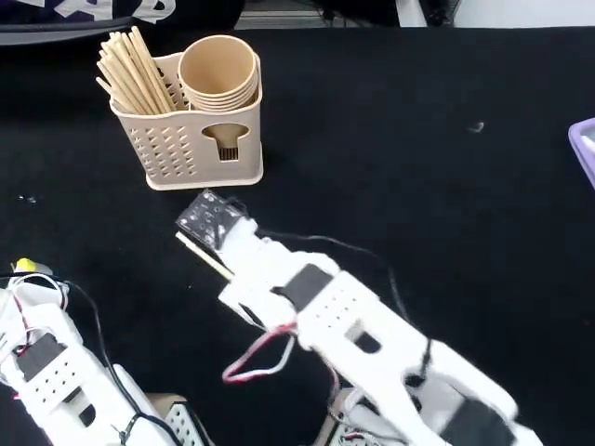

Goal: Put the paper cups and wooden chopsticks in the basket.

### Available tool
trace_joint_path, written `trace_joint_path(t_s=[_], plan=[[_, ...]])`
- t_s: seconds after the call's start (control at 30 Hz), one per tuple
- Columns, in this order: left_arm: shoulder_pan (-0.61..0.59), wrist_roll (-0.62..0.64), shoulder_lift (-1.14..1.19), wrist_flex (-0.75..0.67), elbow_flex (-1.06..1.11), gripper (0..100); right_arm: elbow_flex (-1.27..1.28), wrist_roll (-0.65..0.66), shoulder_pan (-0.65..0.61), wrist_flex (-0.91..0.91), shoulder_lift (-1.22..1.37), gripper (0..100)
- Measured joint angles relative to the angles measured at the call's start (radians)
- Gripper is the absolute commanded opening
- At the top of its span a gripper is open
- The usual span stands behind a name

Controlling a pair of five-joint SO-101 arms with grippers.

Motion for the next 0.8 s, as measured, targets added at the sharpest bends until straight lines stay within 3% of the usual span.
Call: trace_joint_path(t_s=[0.43, 0.6, 0.8], plan=[[0.181, -0.028, 0.0, 0.0, 0.0, 15, 0.029, 0.002, 0.008, -0.259, -0.459, 1.1], [0.305, -0.118, 0.0, 0.0, 0.0, 15, -0.124, 0.002, 0.049, -0.399, -0.422, 1.1], [0.433, -0.224, 0.0, 0.0, 0.0, 15, -0.422, 0.002, 0.098, -0.497, -0.167, 1.1]])
